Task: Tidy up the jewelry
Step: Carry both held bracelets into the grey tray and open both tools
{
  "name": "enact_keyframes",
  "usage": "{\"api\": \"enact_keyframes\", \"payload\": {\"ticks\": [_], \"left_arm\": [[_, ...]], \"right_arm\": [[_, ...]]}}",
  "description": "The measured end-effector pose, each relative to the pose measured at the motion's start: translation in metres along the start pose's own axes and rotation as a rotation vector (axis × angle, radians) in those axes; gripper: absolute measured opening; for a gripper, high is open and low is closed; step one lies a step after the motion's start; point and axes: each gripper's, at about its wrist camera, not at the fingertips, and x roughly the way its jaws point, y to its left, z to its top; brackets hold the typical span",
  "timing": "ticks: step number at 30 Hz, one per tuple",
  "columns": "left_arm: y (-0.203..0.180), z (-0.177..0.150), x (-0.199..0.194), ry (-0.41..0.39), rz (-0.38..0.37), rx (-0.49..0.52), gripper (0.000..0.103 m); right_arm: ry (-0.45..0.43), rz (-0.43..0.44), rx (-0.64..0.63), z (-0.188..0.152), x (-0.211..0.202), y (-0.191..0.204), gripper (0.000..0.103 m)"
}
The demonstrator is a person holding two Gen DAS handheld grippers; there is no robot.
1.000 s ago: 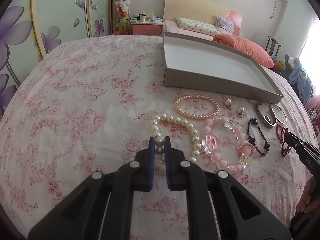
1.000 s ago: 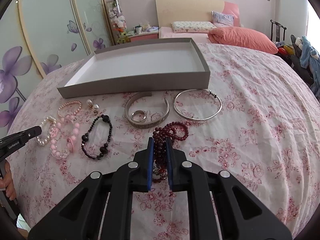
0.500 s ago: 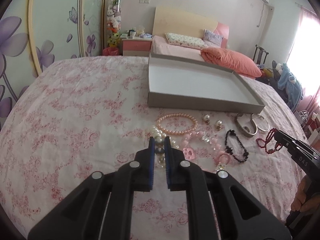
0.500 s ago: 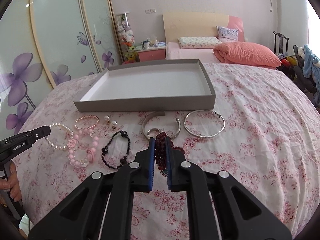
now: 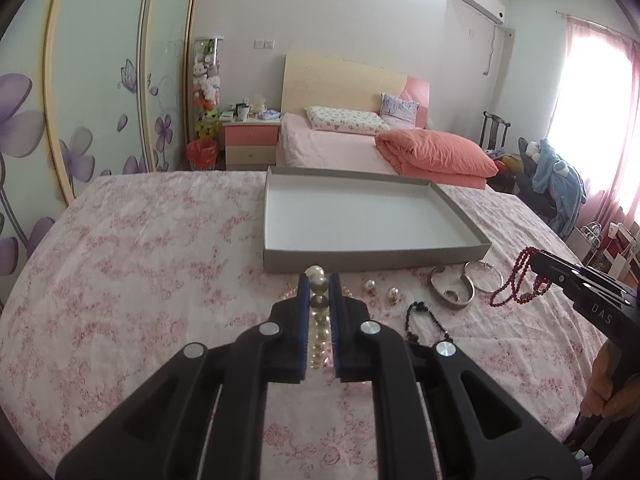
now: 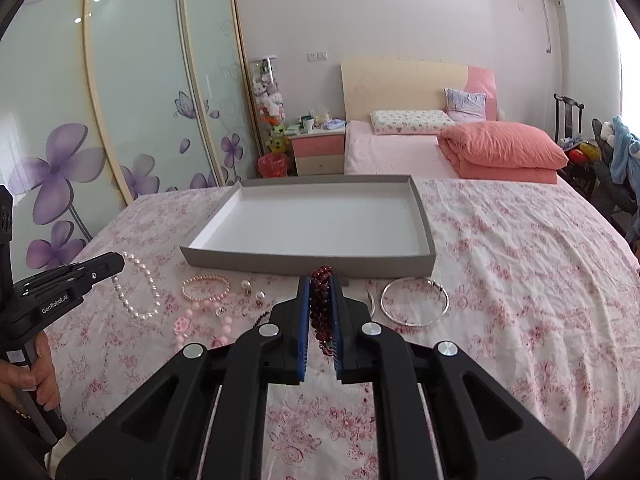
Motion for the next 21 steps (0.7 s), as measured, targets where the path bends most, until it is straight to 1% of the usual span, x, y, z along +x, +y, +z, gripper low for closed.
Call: {"api": "enact_keyframes", "payload": {"ticks": [7, 12, 17, 21], "left_arm": [[-0.008, 0.017, -0.005, -0.047, -0.032, 0.012, 0.010], [-0.013, 0.032, 0.000, -0.082, -0.039, 0.011, 0.010], [-0.018, 0.053, 0.018, -0.094, -0.038, 0.014, 0.010], [-0.022, 0.076, 0.043, -0.086, -0.051, 0.013, 0.010]], "right_arm": [[-0.051, 0.014, 0.011, 0.015, 0.002, -0.002, 0.011], [-0.126, 0.017, 0.003, 0.031, 0.004, -0.001, 0.010], [-0.166, 0.019, 0.007, 0.052, 0.021, -0.002, 0.011], [-0.171, 0.029, 0.021, 0.070, 0.043, -0.005, 0.011]]}}
